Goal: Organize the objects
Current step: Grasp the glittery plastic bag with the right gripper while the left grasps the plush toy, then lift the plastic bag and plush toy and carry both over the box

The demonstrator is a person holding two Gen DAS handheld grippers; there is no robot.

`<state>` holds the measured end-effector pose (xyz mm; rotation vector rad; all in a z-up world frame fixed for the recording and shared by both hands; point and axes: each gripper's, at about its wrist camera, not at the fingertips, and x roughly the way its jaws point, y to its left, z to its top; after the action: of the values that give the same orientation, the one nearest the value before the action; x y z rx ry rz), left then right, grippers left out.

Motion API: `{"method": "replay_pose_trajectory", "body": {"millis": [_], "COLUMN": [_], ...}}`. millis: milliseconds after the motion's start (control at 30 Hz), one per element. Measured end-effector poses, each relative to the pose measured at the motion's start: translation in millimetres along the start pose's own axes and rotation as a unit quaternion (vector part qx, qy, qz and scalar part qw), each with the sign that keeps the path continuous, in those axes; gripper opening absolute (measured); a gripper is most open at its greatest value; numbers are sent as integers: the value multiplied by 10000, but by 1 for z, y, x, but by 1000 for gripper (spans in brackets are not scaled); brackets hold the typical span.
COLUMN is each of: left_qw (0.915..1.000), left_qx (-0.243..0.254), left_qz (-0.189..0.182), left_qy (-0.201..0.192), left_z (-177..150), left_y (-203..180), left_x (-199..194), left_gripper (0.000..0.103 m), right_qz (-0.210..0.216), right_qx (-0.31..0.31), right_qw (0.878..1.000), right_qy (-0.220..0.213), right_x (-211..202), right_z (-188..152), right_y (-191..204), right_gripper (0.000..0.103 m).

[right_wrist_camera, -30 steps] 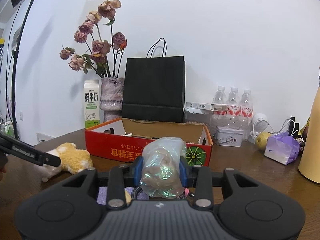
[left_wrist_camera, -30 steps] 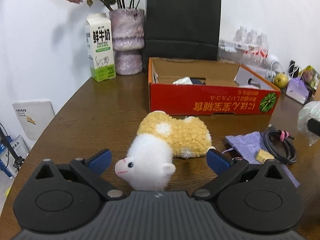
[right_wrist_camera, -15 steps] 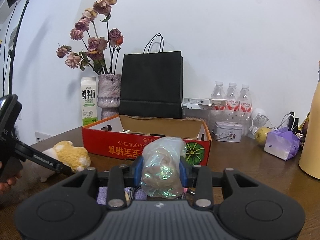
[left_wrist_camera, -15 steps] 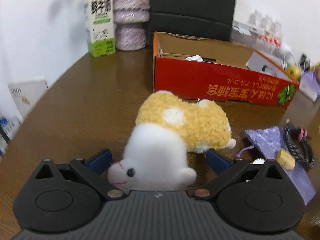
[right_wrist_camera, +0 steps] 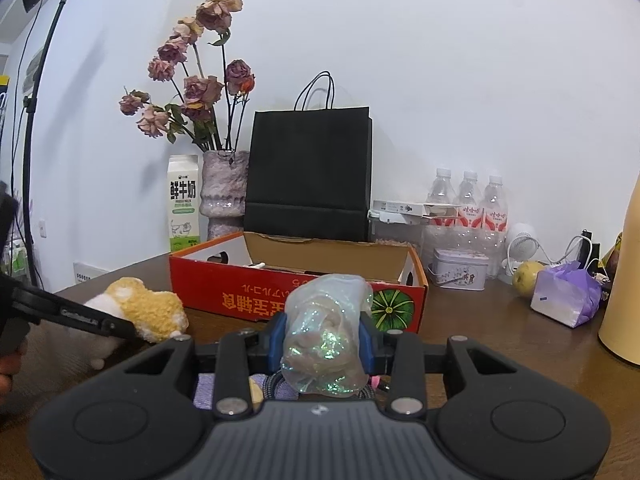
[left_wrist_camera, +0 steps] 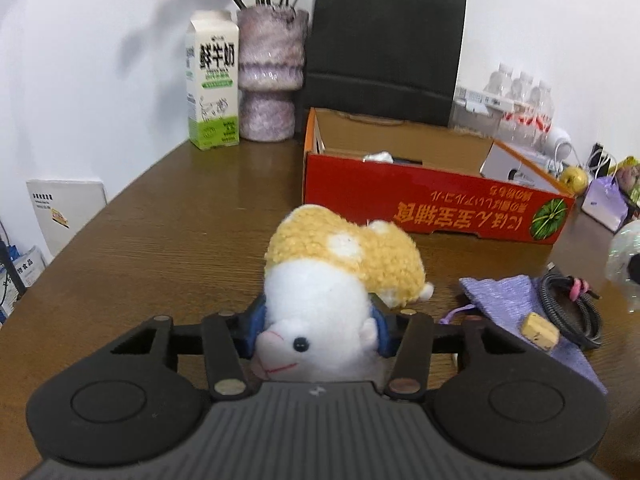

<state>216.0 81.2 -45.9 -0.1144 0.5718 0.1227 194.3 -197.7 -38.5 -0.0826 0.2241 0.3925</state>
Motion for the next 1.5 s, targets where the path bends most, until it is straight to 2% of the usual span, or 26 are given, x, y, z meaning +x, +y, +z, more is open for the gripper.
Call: {"method": "replay_pose_trajectory", "body": {"millis": [100,267,667,1033,1500], "left_qw": [9997,9986,9971,9953,9940], "left_qx": [-69,-250,-293,-309,-190], "left_qz": [150,170,205,181,185], "left_qy": [-166,-426,-670,-902,-1059], "left_z": [-7,-16,-18,10,45], "left_y": [-5,-17,-40,-53,-71], "left_x": [-16,-39,-61,-67,-48], "left_gripper": [51,51,51,51,51], "right_qz": [11,1,86,204,189], "right_qx": [-24,-109,-177,-99,-109], "right_qw": [10000,9999,9997,9994,9994], "right_qy": [-30,-78,-169,-249,-257], "right_x": [-1,-4,-12,-7,25], "right_z": [0,0,4,27,53], "right_y": [1,4,11,8,0], "right_gripper": [35,35,35,35,35]}}
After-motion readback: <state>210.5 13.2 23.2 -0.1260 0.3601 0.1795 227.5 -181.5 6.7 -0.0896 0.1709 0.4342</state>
